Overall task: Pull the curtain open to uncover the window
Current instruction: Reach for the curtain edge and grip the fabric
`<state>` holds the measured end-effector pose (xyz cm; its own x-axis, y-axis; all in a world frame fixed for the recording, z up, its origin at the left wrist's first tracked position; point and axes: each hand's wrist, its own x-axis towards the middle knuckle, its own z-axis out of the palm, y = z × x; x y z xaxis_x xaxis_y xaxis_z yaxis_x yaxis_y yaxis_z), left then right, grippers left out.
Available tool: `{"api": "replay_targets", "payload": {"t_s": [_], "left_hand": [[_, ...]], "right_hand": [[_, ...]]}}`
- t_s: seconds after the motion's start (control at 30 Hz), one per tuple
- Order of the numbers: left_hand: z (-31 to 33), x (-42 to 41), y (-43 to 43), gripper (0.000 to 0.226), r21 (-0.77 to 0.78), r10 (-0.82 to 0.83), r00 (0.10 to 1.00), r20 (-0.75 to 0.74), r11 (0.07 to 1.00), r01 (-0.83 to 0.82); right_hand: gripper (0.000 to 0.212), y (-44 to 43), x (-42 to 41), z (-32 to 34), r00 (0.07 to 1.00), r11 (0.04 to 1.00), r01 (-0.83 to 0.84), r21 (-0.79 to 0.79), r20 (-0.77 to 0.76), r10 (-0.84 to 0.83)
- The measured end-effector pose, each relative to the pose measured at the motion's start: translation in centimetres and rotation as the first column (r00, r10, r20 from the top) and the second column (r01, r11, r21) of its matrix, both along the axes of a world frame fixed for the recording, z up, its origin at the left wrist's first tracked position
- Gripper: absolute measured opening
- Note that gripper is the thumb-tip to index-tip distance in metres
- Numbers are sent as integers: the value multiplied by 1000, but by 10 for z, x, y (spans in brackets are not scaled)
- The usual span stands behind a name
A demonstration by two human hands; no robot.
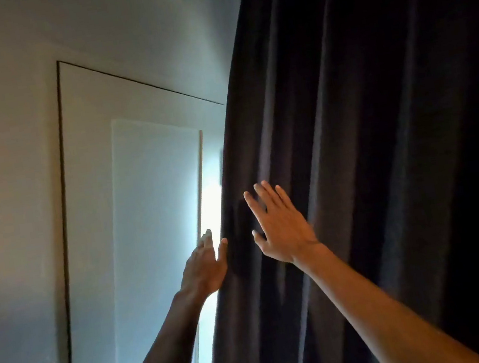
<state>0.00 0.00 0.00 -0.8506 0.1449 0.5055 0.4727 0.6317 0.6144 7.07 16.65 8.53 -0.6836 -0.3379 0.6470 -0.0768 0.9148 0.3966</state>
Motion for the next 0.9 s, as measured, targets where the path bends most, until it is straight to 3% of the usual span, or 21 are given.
{"api": "replay_targets", "payload": {"t_s": [0.13,0.27,0.33,0.47,0.57,0.63,0.73,0.77,0.9], "left_hand": [[-10,-30,8,65,182,-81,995,58,981,69],[-13,-61,27,71,451,-153,987,52,885,113],[-15,-67,37,74,501,-200,979,39,852,154],[-18,-67,52,54,593,-254,966,37,784,184],[-21,-75,60,63,691,-300,949,95,707,154],[-20,-87,66,81,779,-427,893,146,605,162],[-19,-106,73,109,881,-680,715,165,427,203],[-16,-109,73,108,890,-736,659,154,393,232],[-9,-113,73,92,868,-807,581,108,361,340]], "right_hand": [[81,-8,-27,5,1000,999,13,37,-10,-13],[80,-6,-55,24,999,996,1,92,-37,2],[80,-3,-66,32,999,993,0,119,-51,6],[77,-2,-83,42,997,983,-13,181,-68,26],[76,-5,-98,50,997,972,3,236,-71,15],[75,-8,-107,56,998,965,17,261,-66,1],[75,-11,-117,63,998,967,-1,257,-59,17],[76,-13,-120,65,998,968,-5,250,-61,21],[75,-19,-129,68,997,956,-2,294,-75,25]]}}
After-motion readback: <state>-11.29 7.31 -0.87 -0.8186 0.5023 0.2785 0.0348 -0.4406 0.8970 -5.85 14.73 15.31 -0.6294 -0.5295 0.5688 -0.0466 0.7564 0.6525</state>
